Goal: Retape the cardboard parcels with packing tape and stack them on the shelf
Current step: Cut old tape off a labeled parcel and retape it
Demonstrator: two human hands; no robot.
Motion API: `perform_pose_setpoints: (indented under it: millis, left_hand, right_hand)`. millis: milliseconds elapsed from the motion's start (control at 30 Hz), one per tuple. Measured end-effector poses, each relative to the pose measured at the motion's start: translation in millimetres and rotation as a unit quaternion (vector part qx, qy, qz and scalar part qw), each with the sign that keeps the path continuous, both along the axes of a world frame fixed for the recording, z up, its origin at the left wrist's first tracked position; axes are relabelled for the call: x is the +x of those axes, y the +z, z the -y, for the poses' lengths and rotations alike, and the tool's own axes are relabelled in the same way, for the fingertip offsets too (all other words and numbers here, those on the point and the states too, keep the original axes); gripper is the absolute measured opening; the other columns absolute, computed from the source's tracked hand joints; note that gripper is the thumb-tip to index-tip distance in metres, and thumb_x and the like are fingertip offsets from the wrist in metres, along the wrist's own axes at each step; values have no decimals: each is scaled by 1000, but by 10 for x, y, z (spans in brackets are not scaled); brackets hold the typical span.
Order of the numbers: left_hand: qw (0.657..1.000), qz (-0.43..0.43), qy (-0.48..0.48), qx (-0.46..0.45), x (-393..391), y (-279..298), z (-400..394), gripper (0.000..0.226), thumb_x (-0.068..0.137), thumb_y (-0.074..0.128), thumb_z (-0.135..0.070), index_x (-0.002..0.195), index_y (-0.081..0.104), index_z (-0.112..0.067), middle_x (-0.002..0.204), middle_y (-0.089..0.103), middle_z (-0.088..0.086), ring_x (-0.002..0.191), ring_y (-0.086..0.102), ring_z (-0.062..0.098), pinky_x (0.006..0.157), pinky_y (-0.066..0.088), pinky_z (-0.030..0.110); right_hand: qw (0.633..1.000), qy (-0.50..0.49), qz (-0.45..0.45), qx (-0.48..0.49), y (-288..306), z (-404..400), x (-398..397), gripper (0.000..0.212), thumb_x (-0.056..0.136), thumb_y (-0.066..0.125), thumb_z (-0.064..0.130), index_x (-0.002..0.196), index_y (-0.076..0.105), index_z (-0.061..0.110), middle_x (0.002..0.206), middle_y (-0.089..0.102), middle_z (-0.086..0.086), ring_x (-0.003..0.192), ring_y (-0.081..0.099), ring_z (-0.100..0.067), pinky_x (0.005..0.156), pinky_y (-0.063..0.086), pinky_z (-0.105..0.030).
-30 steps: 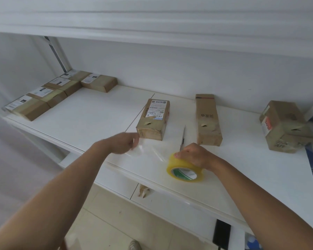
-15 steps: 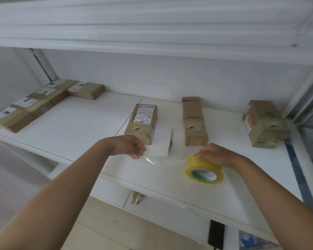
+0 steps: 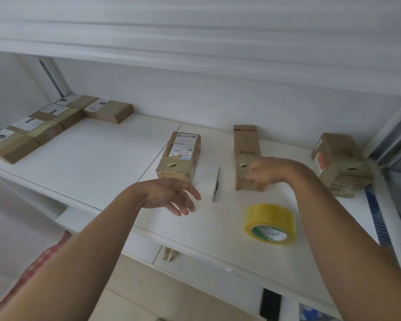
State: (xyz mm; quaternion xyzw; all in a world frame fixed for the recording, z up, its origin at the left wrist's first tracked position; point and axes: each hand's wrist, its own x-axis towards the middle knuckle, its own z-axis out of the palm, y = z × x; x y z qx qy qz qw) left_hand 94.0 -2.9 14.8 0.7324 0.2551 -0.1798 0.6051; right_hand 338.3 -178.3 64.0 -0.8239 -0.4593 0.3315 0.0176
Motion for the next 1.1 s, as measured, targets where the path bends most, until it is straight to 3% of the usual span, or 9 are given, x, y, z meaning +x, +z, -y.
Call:
perform_pose_setpoints:
  millis: [167, 300, 500, 633, 700, 800, 867, 1000, 1100]
  left_hand:
    - [1000, -10, 10, -9, -16, 20, 24, 33, 94, 60, 3, 123, 63, -12, 104, 74, 10, 91, 70, 21, 79, 56, 31]
    - [1000, -11, 28, 3, -25, 0, 26, 35, 93, 61, 5, 121, 64, -13, 102, 73, 11, 87, 70, 19, 79, 57, 31]
    - [999, -11, 36, 14, 16, -78, 12, 52, 85, 66, 11, 127, 64, -20, 102, 65, 11, 91, 70, 19, 86, 58, 33]
    - [998, -21, 45, 23, 89, -139, 44, 59, 82, 68, 13, 133, 60, -16, 96, 62, 10, 93, 70, 17, 87, 59, 34]
    - [998, -20, 58, 27, 112, -159, 60, 43, 88, 63, 11, 126, 62, -8, 94, 61, 8, 93, 70, 19, 88, 59, 36]
    - [996, -20, 80, 28, 133, -177, 76, 25, 94, 59, 5, 118, 64, -2, 99, 65, 8, 80, 72, 19, 81, 59, 30]
    - [996, -25, 86, 25, 139, -178, 95, 20, 94, 60, 4, 113, 64, 0, 100, 68, 10, 78, 73, 18, 75, 58, 26]
    - [996, -35, 83, 23, 159, -161, 157, 8, 93, 60, 4, 96, 66, 0, 95, 67, 11, 87, 74, 22, 76, 59, 31]
    - [995, -27, 97, 15, 152, -144, 185, 10, 96, 56, 2, 96, 65, -2, 98, 66, 10, 93, 74, 24, 77, 59, 33]
  right_hand:
    - [993, 42, 95, 52, -366, -803, -495, 27, 95, 42, 28, 114, 57, 14, 115, 62, -13, 88, 58, -28, 67, 42, -30]
    - [991, 45, 127, 15, -849, -954, -542, 37, 96, 42, 20, 131, 50, 15, 134, 54, -19, 114, 58, -36, 79, 41, -34]
    - [992, 35, 113, 37, -998, -937, -440, 32, 91, 42, 13, 120, 56, 9, 122, 60, -18, 106, 60, -35, 76, 44, -34]
    - [978, -53, 17, 200, -796, -950, -395, 25, 88, 46, 18, 77, 64, 5, 84, 71, -14, 77, 63, -30, 68, 48, -32]
    - [939, -132, -121, 293, -744, -914, -386, 27, 89, 49, 14, 74, 68, 2, 69, 68, -13, 61, 61, -25, 61, 49, -29]
    - [841, -199, -341, 371, -718, -816, -363, 27, 93, 46, -1, 85, 70, 8, 71, 70, -9, 65, 67, -20, 68, 57, -31]
    - [803, -193, -394, 402, -687, -768, -300, 22, 93, 53, -5, 93, 68, 12, 78, 71, -6, 74, 69, -17, 74, 58, -27]
    - [748, -219, -464, 421, -586, -698, -191, 9, 95, 63, 14, 86, 65, 15, 69, 66, -1, 71, 65, -13, 71, 53, -26]
    - [647, -277, -573, 420, -498, -664, -167, 17, 98, 58, 16, 84, 64, 10, 57, 51, 1, 58, 51, -11, 63, 46, -24]
